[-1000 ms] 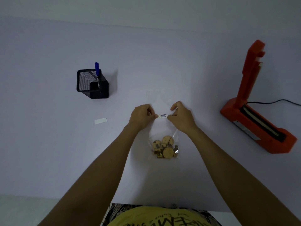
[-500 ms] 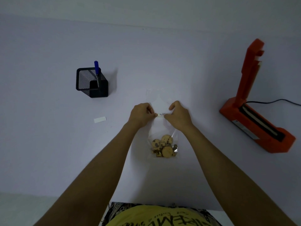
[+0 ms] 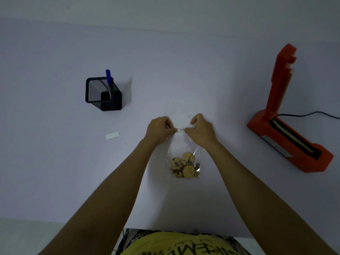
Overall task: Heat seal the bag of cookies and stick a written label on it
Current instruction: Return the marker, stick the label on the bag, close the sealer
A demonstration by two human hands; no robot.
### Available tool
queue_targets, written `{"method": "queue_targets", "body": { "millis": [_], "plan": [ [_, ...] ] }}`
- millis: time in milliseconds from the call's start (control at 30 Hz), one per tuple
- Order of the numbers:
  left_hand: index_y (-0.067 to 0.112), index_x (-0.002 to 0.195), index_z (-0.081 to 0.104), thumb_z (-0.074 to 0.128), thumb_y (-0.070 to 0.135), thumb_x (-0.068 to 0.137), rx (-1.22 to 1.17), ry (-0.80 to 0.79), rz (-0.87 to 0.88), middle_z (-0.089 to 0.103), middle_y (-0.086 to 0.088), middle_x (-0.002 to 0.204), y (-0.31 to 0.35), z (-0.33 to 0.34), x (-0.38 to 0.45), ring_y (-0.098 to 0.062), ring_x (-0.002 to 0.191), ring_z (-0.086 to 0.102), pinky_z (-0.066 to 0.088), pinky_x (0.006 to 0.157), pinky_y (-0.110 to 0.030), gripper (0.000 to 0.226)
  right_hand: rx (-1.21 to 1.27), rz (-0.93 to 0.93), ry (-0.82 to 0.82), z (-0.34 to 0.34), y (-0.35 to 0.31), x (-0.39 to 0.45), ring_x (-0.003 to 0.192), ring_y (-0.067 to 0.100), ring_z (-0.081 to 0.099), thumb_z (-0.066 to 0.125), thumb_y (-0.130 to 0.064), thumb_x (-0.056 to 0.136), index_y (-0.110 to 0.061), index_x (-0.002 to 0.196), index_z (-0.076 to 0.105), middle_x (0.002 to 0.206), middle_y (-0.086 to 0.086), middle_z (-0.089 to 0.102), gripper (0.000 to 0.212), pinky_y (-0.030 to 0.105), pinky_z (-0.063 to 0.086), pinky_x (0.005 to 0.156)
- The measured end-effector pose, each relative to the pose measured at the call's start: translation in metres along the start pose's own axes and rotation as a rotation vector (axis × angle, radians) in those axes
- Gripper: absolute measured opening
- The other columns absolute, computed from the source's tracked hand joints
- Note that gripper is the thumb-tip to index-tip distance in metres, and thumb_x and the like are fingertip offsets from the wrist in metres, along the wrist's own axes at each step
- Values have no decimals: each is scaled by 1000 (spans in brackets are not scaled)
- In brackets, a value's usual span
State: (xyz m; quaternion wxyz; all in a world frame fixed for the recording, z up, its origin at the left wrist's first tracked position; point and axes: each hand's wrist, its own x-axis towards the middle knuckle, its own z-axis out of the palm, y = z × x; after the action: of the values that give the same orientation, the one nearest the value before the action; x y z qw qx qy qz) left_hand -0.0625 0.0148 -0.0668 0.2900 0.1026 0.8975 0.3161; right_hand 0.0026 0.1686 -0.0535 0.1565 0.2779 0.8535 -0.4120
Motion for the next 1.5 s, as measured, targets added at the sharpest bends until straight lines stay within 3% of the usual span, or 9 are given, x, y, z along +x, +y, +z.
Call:
{"method": "queue_targets", "body": {
  "millis": [133, 367, 600, 733, 833, 1033, 1233, 1367, 1500],
  "plan": [
    [13, 82, 64, 73, 27, 81, 9, 1, 4, 56, 7, 70, 0, 0, -1, -11, 70, 52, 41, 59, -20, 17, -12, -16, 14, 2, -2, -3, 54, 9, 42, 76, -34, 78, -14, 98, 44, 67, -5, 46, 43, 23, 31, 47],
    [14, 80, 62, 73, 28, 81, 4, 7, -5, 57, 6, 72, 1, 1, -1, -11, 70, 52, 40, 57, -20, 18, -10, -2, -13, -4, 5, 4, 59, 11, 47, 71, -18, 81, -13, 101, 48, 71, -3, 50, 31, 23, 37, 50],
    [13, 82, 63, 70, 29, 83, -16, 55, 2, 61, 2, 75, 3, 3, -10, -16, 72, 56, 50, 72, -37, 17, 92, 1, -53, -12, 5, 1, 76, 18, 56, 66, -8, 82, -15, 94, 52, 80, 2, 58, 19, 20, 42, 57],
    [15, 83, 59, 63, 29, 89, -59, 218, 14, 60, -1, 80, 4, -1, -25, -13, 71, 54, 40, 60, -22, 15, 173, -67, -1, -27, 5, -8, 74, 15, 59, 69, -13, 84, -16, 90, 57, 70, -5, 58, 13, 21, 46, 63],
    [11, 93, 61, 59, 24, 91, -75, 311, -53, 59, -5, 91, -1, -9, -37, -13, 76, 53, 37, 65, -20, 13, 166, -61, 113, -35, 11, -19, 72, 15, 60, 70, -16, 83, -16, 90, 60, 72, -5, 60, 12, 20, 45, 62],
    [8, 103, 62, 58, 29, 92, -82, 189, -206, 65, -5, 97, -11, -10, -59, -16, 86, 56, 39, 71, -26, 25, 190, 152, 79, -28, 38, -40, 83, 20, 65, 78, -31, 77, -14, 99, 60, 90, 3, 67, 33, 28, 49, 70],
    [14, 80, 65, 59, 31, 89, -86, 15, -229, 68, -4, 84, -10, 5, -76, -23, 88, 65, 42, 71, -24, 20, 361, 260, 15, -5, 37, -57, 69, 23, 67, 76, -18, 77, -16, 76, 66, 74, 10, 72, 10, 46, 58, 78],
    [11, 84, 65, 66, 26, 87, -238, 52, -241, 71, -7, 84, -9, 2, -76, -23, 83, 67, 53, 80, -33, 15, 477, 322, 34, 1, 29, -58, 64, 22, 65, 72, -8, 79, -10, 76, 65, 77, 14, 70, 8, 46, 59, 71],
    [6, 88, 62, 67, 21, 86, -365, 106, -243, 66, -4, 73, -6, -18, -56, -17, 66, 63, 56, 76, -37, 16, 494, 280, 46, -3, 13, -38, 70, 24, 66, 73, -11, 78, -11, 77, 65, 81, 12, 70, 8, 46, 60, 72]
  ]
}}
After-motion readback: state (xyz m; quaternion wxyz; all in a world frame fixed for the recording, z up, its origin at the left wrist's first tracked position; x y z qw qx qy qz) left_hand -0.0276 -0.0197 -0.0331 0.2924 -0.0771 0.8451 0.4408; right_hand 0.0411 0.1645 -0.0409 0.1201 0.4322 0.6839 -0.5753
